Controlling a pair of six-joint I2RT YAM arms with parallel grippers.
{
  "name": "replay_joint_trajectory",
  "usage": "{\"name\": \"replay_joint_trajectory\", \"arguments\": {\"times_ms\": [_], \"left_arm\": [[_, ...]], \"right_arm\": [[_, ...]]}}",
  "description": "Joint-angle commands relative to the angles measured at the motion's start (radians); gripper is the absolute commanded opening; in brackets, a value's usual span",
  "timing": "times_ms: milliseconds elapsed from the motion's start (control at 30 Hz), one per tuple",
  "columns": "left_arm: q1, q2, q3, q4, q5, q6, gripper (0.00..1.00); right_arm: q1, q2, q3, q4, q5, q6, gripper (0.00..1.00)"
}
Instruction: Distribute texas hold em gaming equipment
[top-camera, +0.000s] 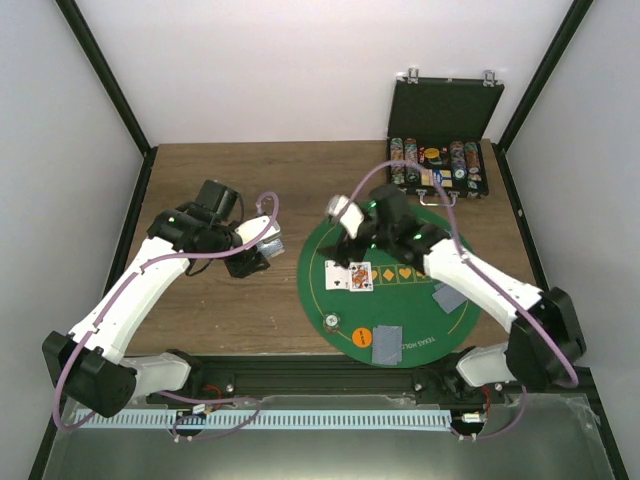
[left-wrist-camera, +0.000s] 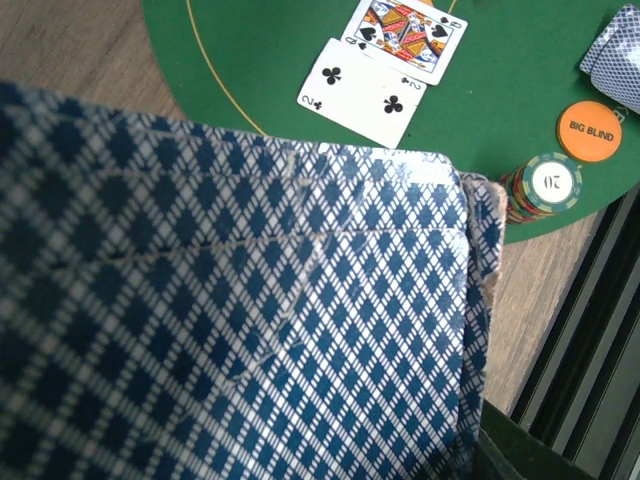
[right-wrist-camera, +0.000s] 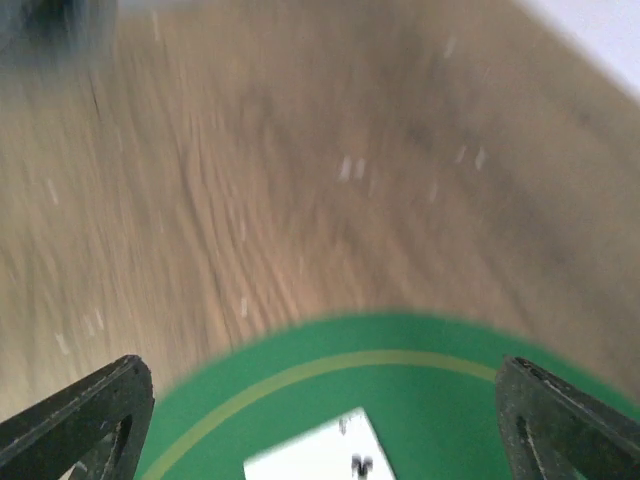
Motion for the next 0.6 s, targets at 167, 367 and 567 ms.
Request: {"name": "replay_joint_trajectory", "arguments": {"times_ms": [167, 367, 567], "left_arm": [[0.004, -0.005, 0.011, -0.018, 0.038, 0.013, 0.50], [0.004, -0.009, 0.020, -0.019, 0.039, 0.008, 0.50], [0.005, -0.006, 0.024, -0.017, 0.039, 0.005, 0.50]], "right_arm": [[-0.087, 0.021, 0.076, 0.462, -0.622, 0.777, 0.92], [-0.071, 0.167, 0.174, 0.566, -0.646, 1.050, 0.84], [-0.011, 0.250, 0.224, 0.553, -0.679, 1.037, 0.82]]}}
